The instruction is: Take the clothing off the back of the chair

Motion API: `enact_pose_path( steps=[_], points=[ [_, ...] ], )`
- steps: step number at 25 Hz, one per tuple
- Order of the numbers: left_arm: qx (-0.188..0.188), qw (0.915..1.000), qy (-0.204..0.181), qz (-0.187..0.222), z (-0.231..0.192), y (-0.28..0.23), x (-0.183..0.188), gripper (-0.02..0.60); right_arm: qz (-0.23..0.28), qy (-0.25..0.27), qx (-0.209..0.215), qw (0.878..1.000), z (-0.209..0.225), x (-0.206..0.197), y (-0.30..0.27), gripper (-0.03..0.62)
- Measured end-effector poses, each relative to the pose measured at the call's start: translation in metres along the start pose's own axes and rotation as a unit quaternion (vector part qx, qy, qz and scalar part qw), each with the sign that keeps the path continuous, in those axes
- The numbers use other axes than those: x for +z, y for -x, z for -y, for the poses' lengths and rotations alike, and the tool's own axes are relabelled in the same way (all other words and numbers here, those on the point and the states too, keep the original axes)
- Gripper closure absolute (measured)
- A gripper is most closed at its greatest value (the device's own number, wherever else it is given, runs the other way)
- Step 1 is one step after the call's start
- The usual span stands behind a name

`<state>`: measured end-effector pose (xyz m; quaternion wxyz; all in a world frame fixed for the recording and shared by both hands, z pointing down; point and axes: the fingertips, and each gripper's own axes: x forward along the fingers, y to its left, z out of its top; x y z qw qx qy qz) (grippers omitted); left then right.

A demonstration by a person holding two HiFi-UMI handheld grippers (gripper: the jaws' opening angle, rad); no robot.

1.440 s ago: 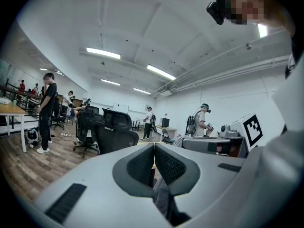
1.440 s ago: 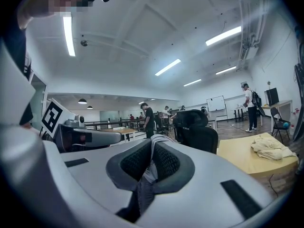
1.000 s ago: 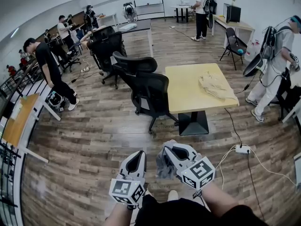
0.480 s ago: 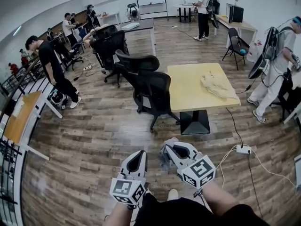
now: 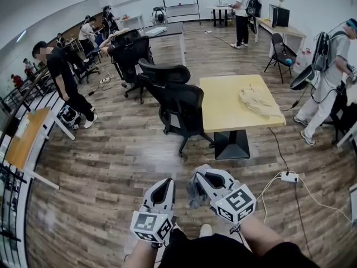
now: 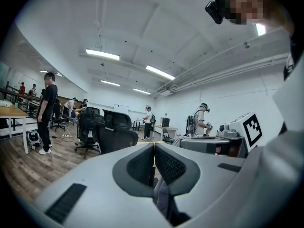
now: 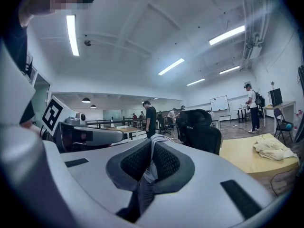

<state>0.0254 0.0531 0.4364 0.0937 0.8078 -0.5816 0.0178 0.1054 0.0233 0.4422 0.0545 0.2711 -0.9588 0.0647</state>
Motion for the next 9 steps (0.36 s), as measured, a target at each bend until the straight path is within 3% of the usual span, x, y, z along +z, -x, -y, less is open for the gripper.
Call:
enact_pose_path(
  steps=[9],
  points=[
    [0.002,1.0000,0.003,0.000,-0.0027,-0.0006,-0.0050,0.563,0.001,0.000,0.000,1.000,0.0012,-0.0034,-0.0025,0.572]
  ],
)
